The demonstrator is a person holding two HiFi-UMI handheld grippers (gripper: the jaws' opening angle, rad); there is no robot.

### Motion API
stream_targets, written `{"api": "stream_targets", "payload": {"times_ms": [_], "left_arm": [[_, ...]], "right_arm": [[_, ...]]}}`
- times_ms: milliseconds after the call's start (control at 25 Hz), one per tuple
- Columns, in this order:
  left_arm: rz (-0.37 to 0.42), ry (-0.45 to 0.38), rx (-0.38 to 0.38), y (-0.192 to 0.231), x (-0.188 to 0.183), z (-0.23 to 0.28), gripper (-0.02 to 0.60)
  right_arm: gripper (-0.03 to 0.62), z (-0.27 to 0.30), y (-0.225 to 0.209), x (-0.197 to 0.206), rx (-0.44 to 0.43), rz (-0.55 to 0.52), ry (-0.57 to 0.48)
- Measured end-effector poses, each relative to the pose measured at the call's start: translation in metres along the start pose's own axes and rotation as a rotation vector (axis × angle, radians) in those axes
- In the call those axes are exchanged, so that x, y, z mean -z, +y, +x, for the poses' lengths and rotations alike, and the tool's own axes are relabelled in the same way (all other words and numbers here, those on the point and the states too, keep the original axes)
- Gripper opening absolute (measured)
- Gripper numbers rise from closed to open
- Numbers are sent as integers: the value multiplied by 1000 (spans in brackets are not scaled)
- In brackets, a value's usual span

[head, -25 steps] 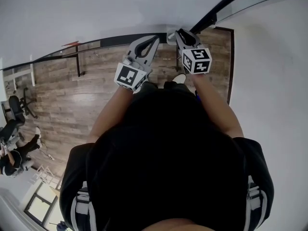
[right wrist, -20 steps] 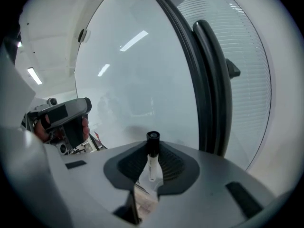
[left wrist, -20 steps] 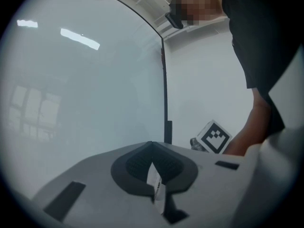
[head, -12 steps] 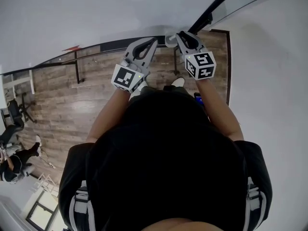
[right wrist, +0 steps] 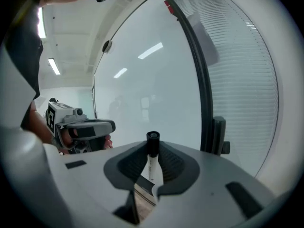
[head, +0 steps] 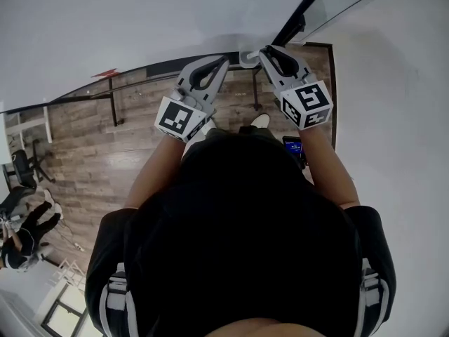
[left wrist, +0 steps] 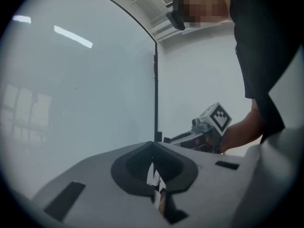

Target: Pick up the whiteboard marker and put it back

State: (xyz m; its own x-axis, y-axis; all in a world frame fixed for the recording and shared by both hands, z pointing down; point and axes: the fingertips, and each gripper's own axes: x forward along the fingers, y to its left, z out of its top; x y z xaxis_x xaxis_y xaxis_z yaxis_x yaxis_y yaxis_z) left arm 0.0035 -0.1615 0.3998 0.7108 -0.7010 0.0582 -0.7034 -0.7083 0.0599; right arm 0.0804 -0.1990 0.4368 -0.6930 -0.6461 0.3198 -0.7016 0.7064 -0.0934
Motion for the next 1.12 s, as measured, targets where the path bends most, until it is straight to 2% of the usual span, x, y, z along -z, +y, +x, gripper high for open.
{"api": "stream_targets", "payload": {"times_ms": [200,320,440,680,1120], "left_arm": [[8,-3,27,-9,-19,-6,5],[16,-8,26,-12,-31,-11,5],[11,-11,28,-14,-42,-17,5],[14,-8,36,-15,-44,-24,5],[37,-10,47,-16,-48,-26,5]], "right_arm": [[66,-16,11,-23,-55,18,-47],[66,-31,22,-35,-121,50,-63],[67,-44,29,-45,-157,22,-71],[66,-59,36,-55,-163,-48,-93],[66,-68,34,-55,-147,-47,-105]]}}
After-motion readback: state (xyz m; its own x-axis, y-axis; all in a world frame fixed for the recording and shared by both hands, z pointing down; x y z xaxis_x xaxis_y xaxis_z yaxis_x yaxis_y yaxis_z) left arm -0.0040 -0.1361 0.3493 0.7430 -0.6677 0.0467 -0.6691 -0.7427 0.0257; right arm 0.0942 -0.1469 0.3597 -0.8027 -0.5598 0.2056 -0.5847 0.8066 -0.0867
